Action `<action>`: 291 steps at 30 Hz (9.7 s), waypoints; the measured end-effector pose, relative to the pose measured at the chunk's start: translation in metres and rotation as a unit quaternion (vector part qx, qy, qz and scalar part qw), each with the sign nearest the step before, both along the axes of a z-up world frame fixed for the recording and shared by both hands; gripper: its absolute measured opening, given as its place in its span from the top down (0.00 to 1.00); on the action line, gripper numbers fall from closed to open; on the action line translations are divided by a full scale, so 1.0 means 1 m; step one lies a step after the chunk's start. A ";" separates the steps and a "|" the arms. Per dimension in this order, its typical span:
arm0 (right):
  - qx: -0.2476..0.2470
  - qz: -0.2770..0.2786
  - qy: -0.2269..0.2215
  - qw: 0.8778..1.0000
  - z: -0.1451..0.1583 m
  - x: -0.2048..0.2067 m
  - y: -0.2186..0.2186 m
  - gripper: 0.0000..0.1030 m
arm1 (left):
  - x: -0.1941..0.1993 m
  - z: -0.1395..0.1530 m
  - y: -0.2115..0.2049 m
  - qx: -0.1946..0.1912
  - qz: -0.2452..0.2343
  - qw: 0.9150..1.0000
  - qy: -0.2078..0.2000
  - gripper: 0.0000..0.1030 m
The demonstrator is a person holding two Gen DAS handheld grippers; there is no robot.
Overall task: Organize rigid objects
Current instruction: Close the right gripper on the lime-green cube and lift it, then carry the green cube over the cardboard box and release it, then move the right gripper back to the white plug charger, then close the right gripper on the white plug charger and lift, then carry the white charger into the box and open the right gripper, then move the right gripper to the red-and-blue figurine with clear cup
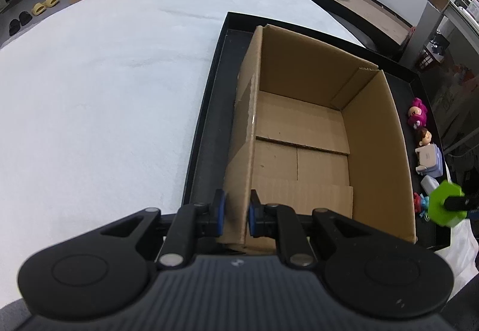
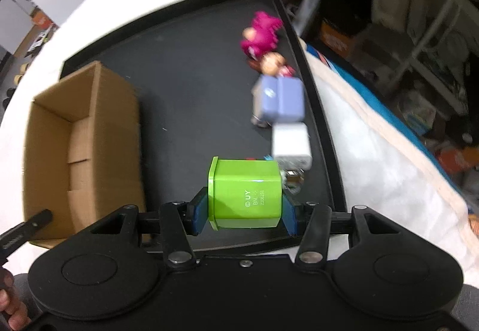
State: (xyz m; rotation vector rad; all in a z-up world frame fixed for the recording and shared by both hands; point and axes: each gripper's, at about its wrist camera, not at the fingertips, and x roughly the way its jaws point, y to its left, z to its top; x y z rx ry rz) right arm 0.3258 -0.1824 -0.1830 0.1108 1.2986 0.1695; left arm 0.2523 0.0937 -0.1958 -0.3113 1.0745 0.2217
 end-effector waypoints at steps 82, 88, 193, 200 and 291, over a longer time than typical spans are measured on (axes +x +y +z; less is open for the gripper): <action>0.003 0.142 -0.105 0.984 0.062 -0.015 0.133 0.43 | 0.008 0.005 0.006 -0.013 -0.064 0.998 0.004 0.85; -0.011 0.132 -0.112 0.985 0.067 -0.023 0.105 0.34 | 0.010 0.007 0.006 -0.008 -0.062 0.998 0.003 0.85; 0.025 0.027 -0.098 0.995 0.050 0.006 0.048 0.65 | 0.007 0.005 0.003 -0.013 -0.021 1.000 0.001 0.89; 0.027 0.051 -0.109 0.992 0.060 0.008 0.074 0.65 | 0.008 0.005 0.006 -0.023 -0.021 1.000 0.003 0.89; -0.055 -0.048 -0.012 0.997 -0.062 0.007 0.004 0.26 | 0.010 0.019 0.000 -0.010 -0.033 0.999 -0.001 0.90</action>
